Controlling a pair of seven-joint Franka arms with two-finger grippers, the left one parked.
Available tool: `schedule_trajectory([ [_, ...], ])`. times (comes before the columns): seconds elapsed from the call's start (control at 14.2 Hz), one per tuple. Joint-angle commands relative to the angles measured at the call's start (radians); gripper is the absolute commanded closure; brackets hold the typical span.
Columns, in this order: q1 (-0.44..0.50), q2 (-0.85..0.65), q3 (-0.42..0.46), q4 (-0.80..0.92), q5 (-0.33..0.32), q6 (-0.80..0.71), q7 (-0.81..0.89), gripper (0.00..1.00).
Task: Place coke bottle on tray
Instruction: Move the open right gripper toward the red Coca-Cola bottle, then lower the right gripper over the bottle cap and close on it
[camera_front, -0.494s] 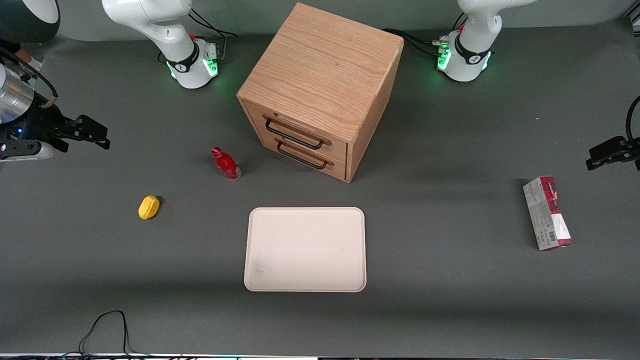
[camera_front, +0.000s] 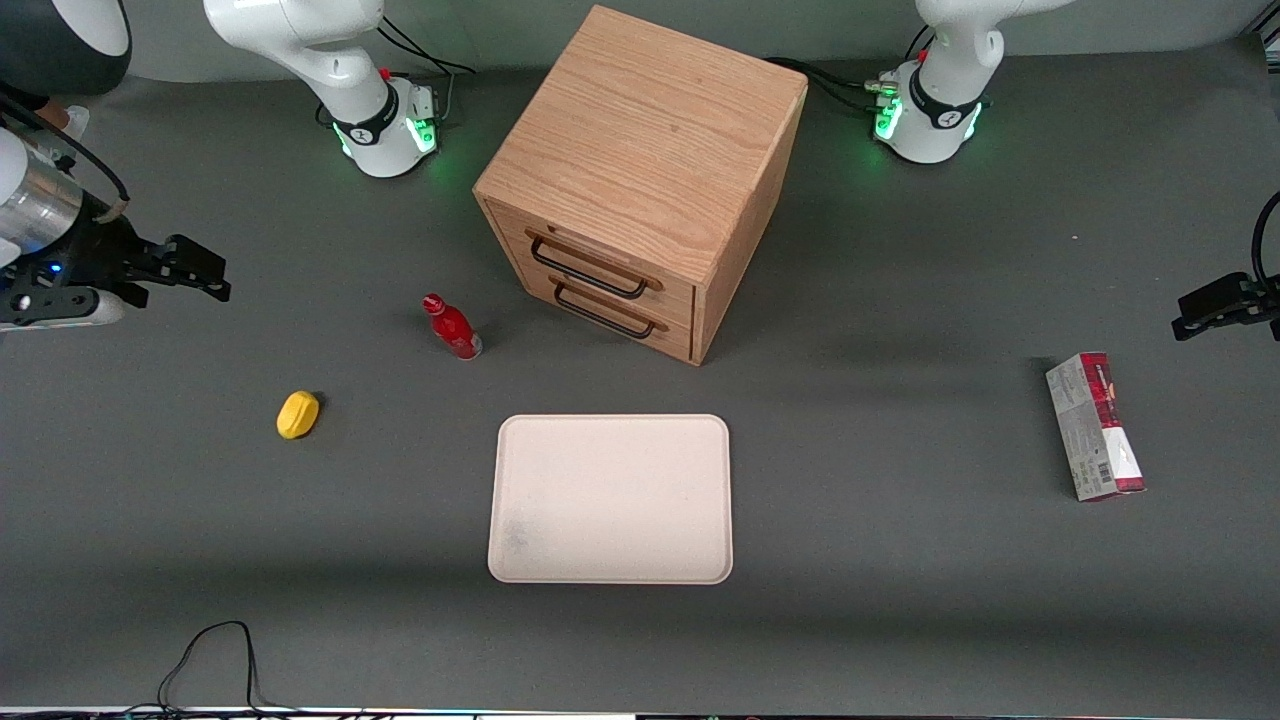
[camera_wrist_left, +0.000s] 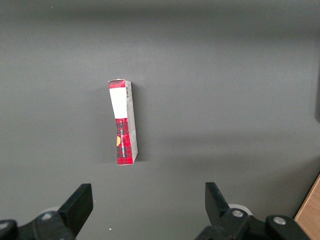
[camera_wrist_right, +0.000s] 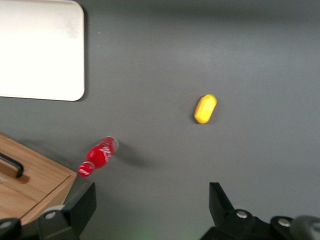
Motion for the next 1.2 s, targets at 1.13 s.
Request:
schedule_trajectory([
  [1.13,0.027,-0.069,0.302,-0.788,0.042,0.824,0.294,0.00],
])
